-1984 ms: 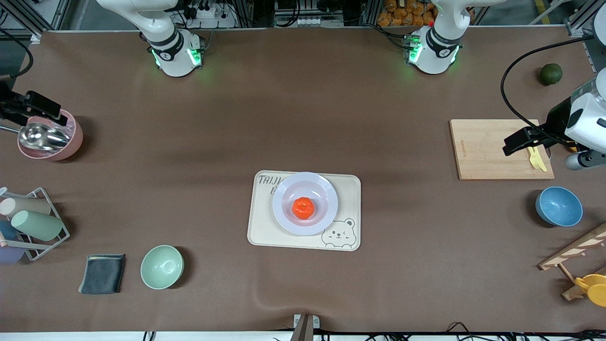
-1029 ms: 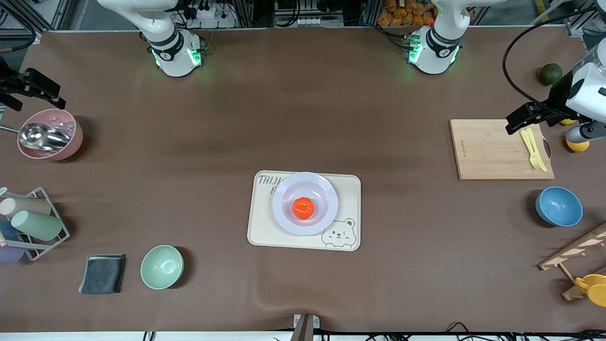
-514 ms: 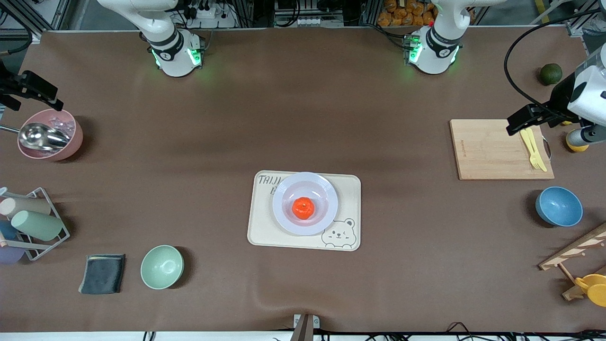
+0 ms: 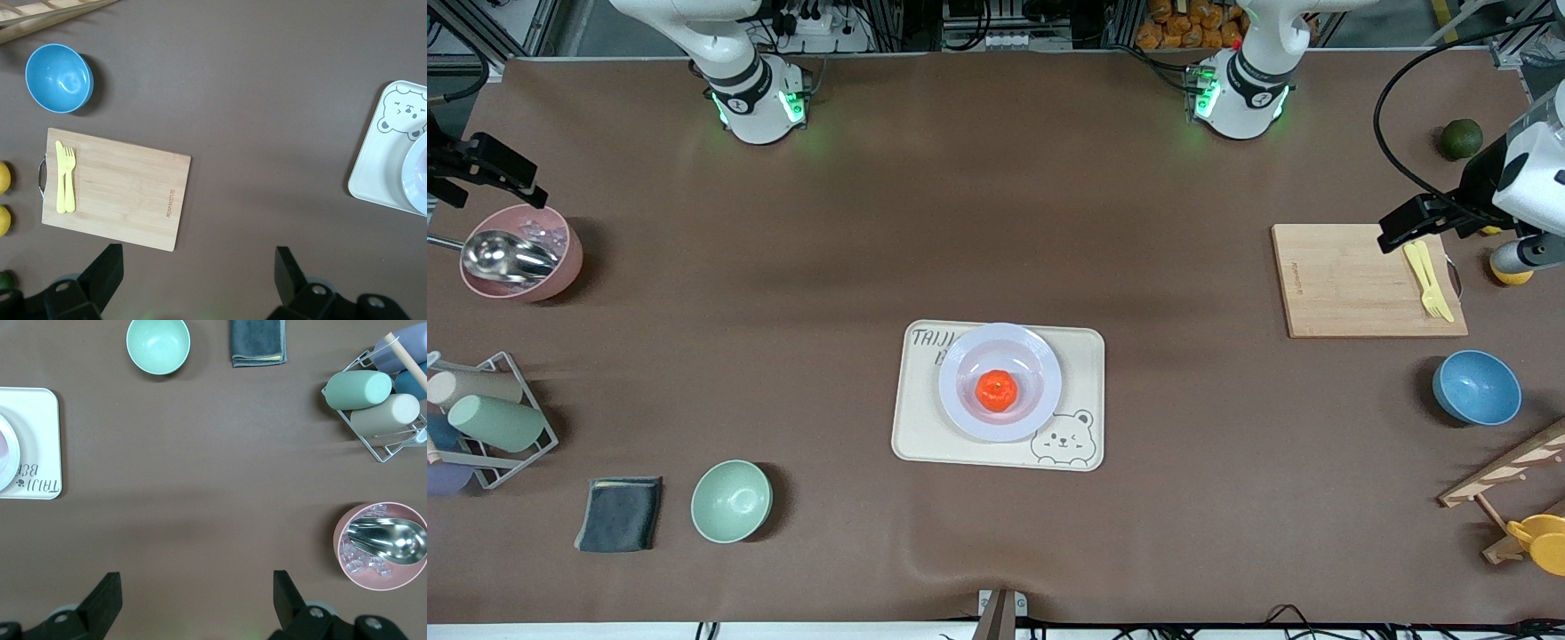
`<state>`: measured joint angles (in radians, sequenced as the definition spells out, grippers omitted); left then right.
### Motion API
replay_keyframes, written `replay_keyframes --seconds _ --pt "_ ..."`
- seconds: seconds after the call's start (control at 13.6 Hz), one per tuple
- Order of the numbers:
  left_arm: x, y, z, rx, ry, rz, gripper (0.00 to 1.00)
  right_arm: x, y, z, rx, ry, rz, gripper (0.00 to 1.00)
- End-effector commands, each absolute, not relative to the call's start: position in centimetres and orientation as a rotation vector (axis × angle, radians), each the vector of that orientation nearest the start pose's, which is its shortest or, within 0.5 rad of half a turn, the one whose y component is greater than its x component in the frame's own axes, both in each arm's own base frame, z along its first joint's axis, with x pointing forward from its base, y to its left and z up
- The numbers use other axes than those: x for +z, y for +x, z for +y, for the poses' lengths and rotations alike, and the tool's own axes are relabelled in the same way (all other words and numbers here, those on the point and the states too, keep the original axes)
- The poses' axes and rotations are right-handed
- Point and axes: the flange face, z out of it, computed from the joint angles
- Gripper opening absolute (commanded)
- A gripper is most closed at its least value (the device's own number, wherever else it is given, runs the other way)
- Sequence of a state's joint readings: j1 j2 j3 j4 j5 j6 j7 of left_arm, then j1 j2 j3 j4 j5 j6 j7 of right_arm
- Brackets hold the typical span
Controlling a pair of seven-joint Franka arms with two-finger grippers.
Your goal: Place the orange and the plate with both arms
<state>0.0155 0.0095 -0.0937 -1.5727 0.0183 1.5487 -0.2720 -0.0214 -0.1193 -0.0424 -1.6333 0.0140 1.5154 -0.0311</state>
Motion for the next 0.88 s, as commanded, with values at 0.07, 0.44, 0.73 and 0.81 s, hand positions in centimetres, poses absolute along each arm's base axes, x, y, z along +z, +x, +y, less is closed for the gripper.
replay_keyframes --seconds 0.07,0.44,0.73,0.81 --pt "62.2 55.4 -4.0 0.049 -3.078 -0.295 1.00 65.8 50.5 -3.2 -0.010 -3.125 0.073 1.00" --pt "62.3 55.5 -3.9 0.046 -3.077 -0.295 1.00 66.0 50.3 -3.6 -0.001 -3.124 0.084 1.00" --pt "62.3 55.4 -3.9 0.044 -3.077 -0.300 1.00 66.5 50.5 -3.1 -0.025 -3.126 0.070 1.00" --pt "62.3 55.4 -3.9 0.046 -3.075 -0.309 1.00 66.7 50.4 -3.2 -0.025 -3.125 0.075 1.00"
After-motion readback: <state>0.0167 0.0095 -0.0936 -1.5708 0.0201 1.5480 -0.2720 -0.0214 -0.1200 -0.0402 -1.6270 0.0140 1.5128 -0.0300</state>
